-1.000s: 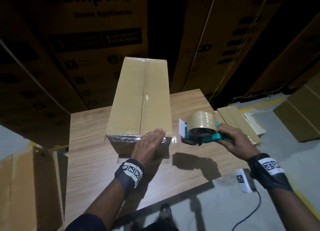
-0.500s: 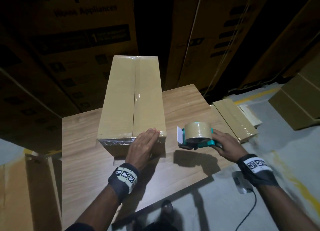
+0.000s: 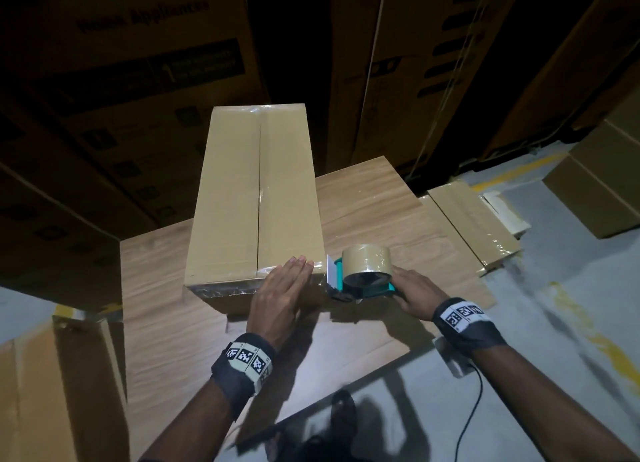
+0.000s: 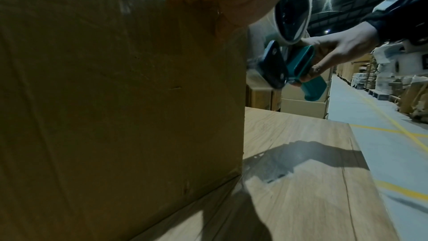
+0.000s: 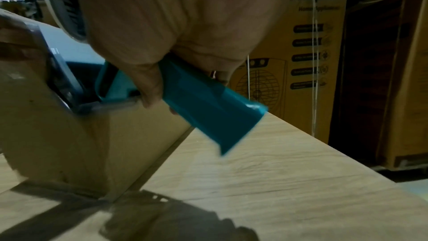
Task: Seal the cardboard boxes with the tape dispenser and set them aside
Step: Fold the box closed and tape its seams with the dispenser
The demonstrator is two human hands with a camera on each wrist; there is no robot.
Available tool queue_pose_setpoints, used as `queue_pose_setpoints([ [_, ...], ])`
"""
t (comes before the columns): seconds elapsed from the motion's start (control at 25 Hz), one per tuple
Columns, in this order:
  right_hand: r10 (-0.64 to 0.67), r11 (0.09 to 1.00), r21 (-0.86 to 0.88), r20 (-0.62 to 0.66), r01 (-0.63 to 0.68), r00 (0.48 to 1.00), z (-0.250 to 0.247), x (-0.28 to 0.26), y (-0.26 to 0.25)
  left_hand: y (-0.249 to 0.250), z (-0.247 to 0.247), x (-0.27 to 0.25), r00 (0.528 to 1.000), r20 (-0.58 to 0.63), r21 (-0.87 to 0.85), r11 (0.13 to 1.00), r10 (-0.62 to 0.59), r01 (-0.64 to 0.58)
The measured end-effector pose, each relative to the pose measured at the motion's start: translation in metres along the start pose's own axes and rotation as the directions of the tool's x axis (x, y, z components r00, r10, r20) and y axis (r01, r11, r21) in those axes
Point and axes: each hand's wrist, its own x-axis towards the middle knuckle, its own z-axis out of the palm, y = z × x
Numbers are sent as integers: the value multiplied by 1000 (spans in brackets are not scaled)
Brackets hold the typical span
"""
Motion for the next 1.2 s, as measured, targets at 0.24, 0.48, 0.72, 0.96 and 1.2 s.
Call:
queue_pose_setpoints([
  [0.24, 63, 994, 74, 215, -80, 975, 80, -55, -16, -5, 7, 0, 999, -37, 51, 998, 28, -26],
  [0.48, 472, 490, 754, 192, -437, 861, 112, -59, 11, -1, 9, 0, 996, -90, 21, 1000, 18, -16],
  [0.72, 664, -8, 914, 308, -406, 682, 106, -3, -3, 11, 0, 10, 1000, 10, 14, 1000, 24, -24],
  [0.96, 738, -37, 836, 392, -548, 549, 126, 9, -15, 36, -15, 27, 951, 303, 0, 998, -59, 62],
  [1.2, 798, 330, 937, -211, -117, 565, 47, -18, -83, -8, -73, -29, 881, -61, -466, 794, -469, 391],
])
